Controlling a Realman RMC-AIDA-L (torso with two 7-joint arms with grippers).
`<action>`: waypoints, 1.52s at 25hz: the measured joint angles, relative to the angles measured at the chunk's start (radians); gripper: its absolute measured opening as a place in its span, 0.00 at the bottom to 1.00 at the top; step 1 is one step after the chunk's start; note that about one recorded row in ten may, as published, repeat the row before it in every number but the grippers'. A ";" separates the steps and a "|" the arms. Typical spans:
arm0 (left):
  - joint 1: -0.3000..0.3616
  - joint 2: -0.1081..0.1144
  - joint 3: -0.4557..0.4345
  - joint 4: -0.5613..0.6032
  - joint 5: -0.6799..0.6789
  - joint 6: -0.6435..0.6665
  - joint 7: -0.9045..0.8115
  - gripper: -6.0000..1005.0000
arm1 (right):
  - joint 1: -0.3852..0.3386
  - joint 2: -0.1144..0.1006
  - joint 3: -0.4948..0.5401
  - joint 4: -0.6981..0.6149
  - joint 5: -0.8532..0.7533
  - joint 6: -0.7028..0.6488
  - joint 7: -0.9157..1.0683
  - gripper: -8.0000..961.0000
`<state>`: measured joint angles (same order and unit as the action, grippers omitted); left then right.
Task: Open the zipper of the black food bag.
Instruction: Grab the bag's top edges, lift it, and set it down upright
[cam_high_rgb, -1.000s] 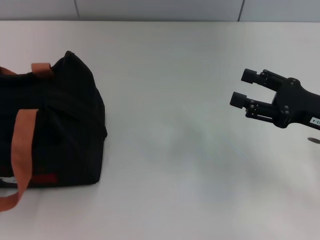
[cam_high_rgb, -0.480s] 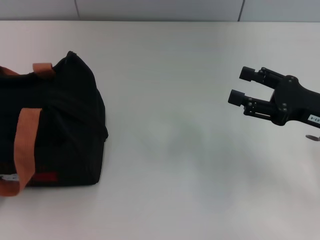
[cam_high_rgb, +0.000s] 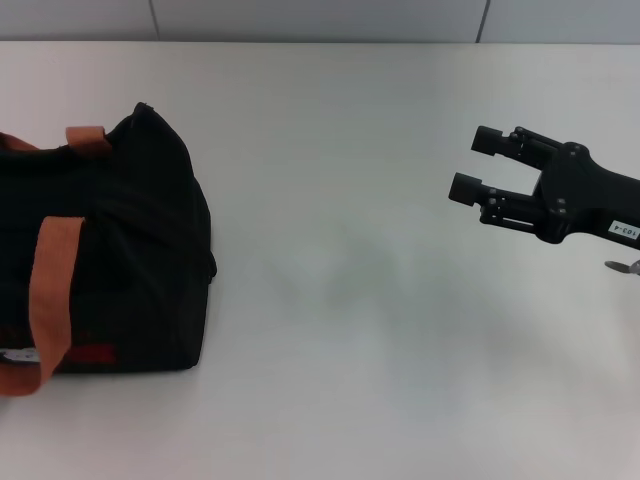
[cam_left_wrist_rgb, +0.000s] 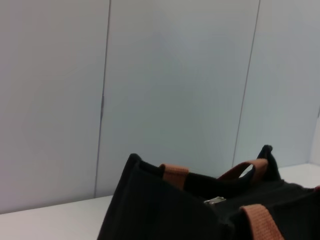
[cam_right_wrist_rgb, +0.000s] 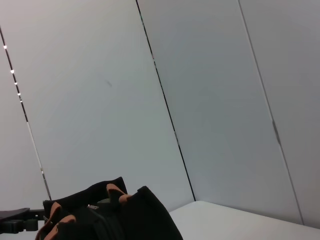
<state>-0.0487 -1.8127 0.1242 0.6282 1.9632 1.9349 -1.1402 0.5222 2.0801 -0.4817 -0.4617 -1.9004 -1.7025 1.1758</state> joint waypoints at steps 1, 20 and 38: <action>0.001 0.000 0.001 0.008 0.001 -0.002 0.000 0.78 | 0.001 0.000 0.000 0.000 0.000 0.000 0.001 0.86; -0.054 -0.053 0.010 0.056 0.163 -0.188 0.053 0.78 | 0.004 0.000 0.000 0.009 0.003 -0.002 0.009 0.85; -0.153 -0.111 0.093 0.048 0.169 -0.226 0.088 0.53 | -0.007 0.000 0.001 0.020 0.005 0.000 0.006 0.85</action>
<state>-0.2015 -1.9237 0.2169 0.6761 2.1319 1.7089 -1.0518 0.5152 2.0800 -0.4806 -0.4416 -1.8958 -1.7027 1.1820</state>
